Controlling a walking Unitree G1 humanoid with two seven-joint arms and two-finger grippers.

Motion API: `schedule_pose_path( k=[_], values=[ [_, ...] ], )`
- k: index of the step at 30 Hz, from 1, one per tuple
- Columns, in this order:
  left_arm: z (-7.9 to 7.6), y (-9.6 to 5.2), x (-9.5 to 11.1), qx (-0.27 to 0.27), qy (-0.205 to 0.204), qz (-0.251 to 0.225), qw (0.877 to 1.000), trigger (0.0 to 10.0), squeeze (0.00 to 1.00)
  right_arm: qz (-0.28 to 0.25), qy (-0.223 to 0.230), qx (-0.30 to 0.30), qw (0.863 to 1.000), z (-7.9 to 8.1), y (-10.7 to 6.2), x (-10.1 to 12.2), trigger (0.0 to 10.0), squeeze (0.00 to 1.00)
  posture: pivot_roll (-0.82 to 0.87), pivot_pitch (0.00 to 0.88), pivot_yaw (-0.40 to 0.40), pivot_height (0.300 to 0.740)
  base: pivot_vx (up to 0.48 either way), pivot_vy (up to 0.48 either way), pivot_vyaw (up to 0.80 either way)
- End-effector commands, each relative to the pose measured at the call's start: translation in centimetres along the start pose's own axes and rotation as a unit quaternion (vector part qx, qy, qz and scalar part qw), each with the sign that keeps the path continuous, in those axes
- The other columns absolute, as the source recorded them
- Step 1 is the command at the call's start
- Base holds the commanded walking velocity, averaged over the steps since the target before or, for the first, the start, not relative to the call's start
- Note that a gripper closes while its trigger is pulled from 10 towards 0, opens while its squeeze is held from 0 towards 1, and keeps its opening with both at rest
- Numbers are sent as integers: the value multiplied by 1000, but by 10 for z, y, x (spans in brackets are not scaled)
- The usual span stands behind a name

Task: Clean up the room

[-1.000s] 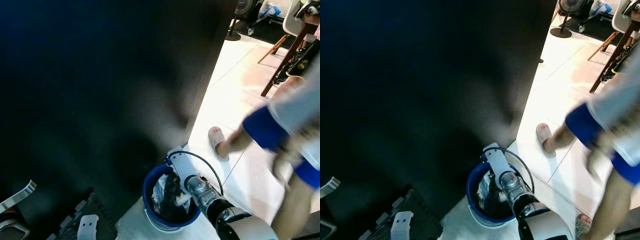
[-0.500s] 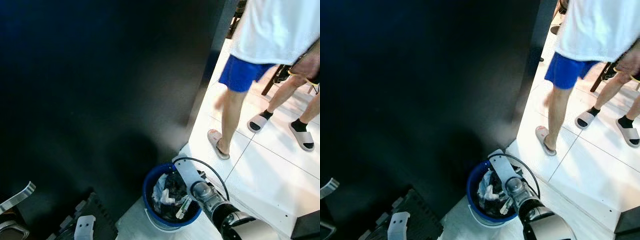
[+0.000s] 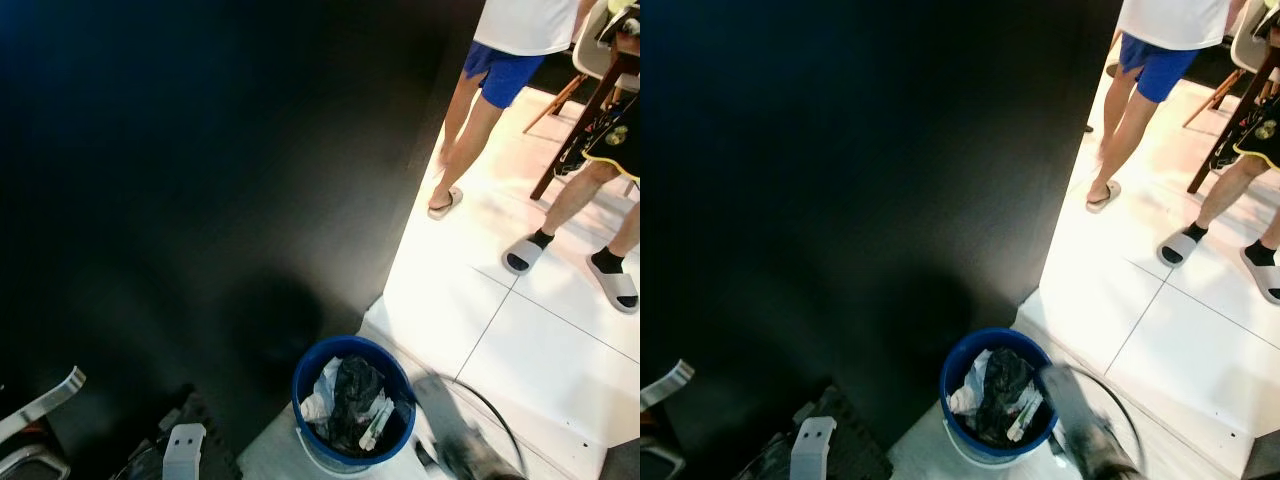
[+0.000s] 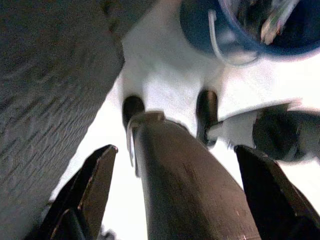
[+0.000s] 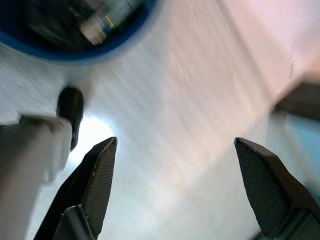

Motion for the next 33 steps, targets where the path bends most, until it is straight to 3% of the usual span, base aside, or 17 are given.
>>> schedule_pose_path(
  k=[1,2,8,24,33],
  values=[
    [-2,0,-15,7,5,29,1000,10000,0,25,33,1,999,2,-1,-19,10000,0,-16,64,13,740,-371,0,0],
    [-3,0,-15,8,4,30,1000,10000,0,36,47,-1,998,1,-1,-31,10000,0,-25,55,19,740,-446,0,0],
    [-6,2,-10,6,6,28,1000,10000,0,49,72,-6,996,0,-3,-48,10000,0,-34,42,27,740,-468,0,0],
    [1,1,-11,20,15,35,999,10000,0,32,54,-18,998,1,-2,-38,10000,0,-23,37,37,740,-480,0,0],
    [0,1,-10,18,16,35,999,10000,0,26,53,-31,998,-7,-2,-30,10000,0,-24,34,38,740,-480,0,-690]
  ],
)
Point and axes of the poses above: a point about 5 cm out from each wrist's last joint towards the gripper, its own y axis pointing out of the wrist towards the gripper, its own x axis along the axis of the wrist's last joint, z = x × y, the point moved 4 cm from there along y, pointing out of the wrist towards the gripper, and after that the axes turned 13 degrees about -y, right-handed, at the moved point
